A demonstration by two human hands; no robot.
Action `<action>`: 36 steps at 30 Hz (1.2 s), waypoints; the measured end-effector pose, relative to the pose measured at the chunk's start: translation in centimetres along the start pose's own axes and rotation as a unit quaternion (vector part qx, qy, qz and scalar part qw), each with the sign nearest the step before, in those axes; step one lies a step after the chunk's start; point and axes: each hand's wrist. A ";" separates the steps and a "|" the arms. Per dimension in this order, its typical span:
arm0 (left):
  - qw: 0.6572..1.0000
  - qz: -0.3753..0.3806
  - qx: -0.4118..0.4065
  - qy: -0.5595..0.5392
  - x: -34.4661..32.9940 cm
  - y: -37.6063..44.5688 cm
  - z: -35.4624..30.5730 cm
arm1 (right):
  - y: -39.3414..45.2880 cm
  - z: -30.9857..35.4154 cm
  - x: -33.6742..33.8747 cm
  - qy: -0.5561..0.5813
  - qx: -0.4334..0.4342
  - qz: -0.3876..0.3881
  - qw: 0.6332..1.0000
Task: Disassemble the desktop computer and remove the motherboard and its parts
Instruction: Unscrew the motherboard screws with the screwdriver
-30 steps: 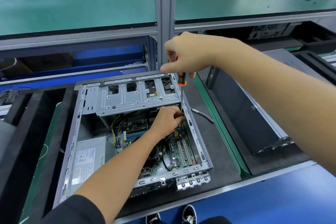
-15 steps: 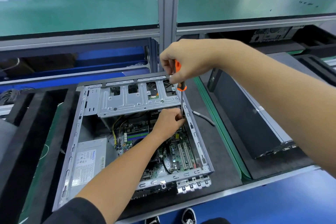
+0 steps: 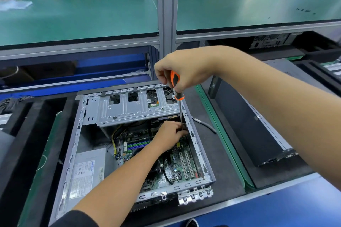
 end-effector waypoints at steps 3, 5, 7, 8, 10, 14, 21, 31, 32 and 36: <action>1.000 -0.004 -0.010 0.010 -0.1 0.2 -0.3 | -0.1 0.0 -0.3 -0.022 -0.018 -0.032 0.999; 0.999 -0.004 -0.021 0.028 -0.2 0.4 -0.4 | -0.1 -0.1 -0.5 -0.067 -0.061 -0.048 0.995; 0.999 -0.005 -0.024 0.042 -0.4 0.5 -0.4 | 0.1 -0.1 -0.6 -0.111 -0.100 -0.067 0.987; 0.999 -0.006 -0.026 0.045 -0.5 0.5 -0.4 | 0.2 -0.1 -0.7 -0.126 -0.103 -0.075 0.984; 0.999 -0.010 -0.028 0.042 -0.6 0.4 -0.3 | 0.4 -0.3 -0.7 -0.123 -0.077 -0.072 0.987; 1.000 -0.019 -0.020 0.014 -0.5 0.1 0.0 | -0.1 -0.5 -0.3 -0.034 -0.007 -0.061 0.998; 0.996 0.055 0.003 0.066 -1.3 0.1 0.9 | -0.7 -0.3 -0.4 0.033 -0.013 -0.040 0.999; 0.986 0.067 0.021 0.149 -2.5 0.1 0.9 | -1.1 -0.5 -0.5 -0.092 -0.022 -0.044 0.995; 0.985 0.066 0.021 0.157 -2.6 0.2 0.8 | -1.2 -0.6 -0.2 -0.077 -0.016 -0.027 0.997; 0.975 0.076 0.022 0.206 -2.8 0.5 0.7 | -1.7 -0.8 0.5 -0.017 -0.003 0.010 1.000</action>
Point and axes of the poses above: each hand's wrist, its own y-axis towards the middle knuckle, its own x-axis out of the back of the hand, z = x × y, and after that the axes turned 9 degrees about -z, right-handed
